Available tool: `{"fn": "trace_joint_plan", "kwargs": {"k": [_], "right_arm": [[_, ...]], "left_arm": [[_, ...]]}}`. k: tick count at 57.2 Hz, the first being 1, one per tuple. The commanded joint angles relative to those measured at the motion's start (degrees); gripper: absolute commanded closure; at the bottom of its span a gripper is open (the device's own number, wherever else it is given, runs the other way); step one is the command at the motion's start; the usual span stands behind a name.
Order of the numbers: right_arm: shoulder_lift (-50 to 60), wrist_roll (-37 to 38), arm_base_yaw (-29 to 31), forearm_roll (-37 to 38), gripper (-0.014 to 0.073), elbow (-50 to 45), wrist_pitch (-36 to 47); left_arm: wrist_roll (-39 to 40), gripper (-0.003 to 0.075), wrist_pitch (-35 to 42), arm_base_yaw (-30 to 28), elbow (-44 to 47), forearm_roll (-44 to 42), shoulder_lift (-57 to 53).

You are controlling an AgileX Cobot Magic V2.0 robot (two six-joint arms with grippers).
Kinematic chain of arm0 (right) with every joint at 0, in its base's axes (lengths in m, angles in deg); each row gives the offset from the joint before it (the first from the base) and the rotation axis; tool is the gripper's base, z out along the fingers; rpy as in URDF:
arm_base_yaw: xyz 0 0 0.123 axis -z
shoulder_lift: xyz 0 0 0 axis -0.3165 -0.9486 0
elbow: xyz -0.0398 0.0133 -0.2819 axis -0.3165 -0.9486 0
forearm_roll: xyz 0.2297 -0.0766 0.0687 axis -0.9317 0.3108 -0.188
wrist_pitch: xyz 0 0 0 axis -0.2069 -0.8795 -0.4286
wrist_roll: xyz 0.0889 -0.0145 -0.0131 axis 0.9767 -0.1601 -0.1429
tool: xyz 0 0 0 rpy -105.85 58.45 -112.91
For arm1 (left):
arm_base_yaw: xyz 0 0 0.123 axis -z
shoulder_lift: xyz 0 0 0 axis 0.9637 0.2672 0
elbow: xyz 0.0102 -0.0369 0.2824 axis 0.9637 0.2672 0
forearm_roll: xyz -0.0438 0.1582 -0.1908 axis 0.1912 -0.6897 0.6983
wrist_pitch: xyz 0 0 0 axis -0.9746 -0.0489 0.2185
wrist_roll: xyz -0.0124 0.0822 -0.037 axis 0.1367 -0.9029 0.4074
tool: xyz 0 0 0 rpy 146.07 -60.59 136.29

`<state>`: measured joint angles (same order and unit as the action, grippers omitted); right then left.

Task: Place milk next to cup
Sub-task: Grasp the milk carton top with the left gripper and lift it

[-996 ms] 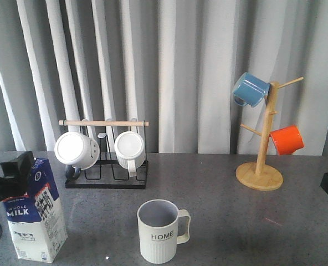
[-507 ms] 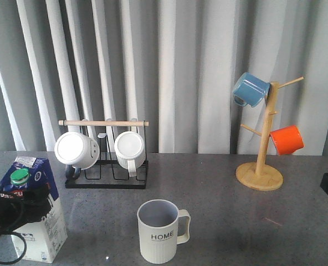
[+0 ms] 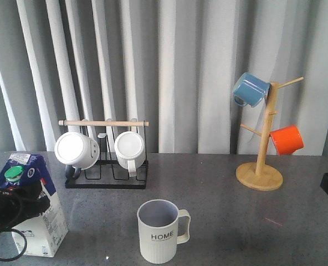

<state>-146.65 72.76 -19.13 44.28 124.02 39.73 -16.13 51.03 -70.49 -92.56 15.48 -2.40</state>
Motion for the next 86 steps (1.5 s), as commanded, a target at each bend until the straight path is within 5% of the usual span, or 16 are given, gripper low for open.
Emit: {"fn": "trace_joint_plan", "kwargs": {"k": [1,7,12,26,33,52,86], "right_arm": [[0.7,-0.1,0.3,0.0,0.0602,1.7,3.6],[0.7,-0.1,0.3,0.0,0.0602,1.7,3.6],[0.7,-0.1,0.3,0.0,0.0602,1.7,3.6],[0.7,-0.1,0.3,0.0,0.0602,1.7,3.6],[0.7,-0.1,0.3,0.0,0.0602,1.7,3.6],[0.7,-0.1,0.3,0.0,0.0602,1.7,3.6],[0.7,-0.1,0.3,0.0,0.0602,1.7,3.6]], "left_arm": [[1.1,0.0729,5.7,-0.1,-2.0,0.6,-1.9],[3.5,0.0728,4.3,-0.1,-2.0,0.6,-3.4],[-1.9,0.0728,4.4,1.1,-2.0,2.7,-5.2],[-42.4,0.0727,8.3,17.5,-6.5,46.7,-6.6],[-52.2,0.0727,9.1,26.0,-10.9,59.2,-4.7],[-52.9,0.0727,10.5,33.3,-17.0,60.0,3.6],[-47.3,0.0727,15.3,34.1,-17.0,60.2,10.5]]}}
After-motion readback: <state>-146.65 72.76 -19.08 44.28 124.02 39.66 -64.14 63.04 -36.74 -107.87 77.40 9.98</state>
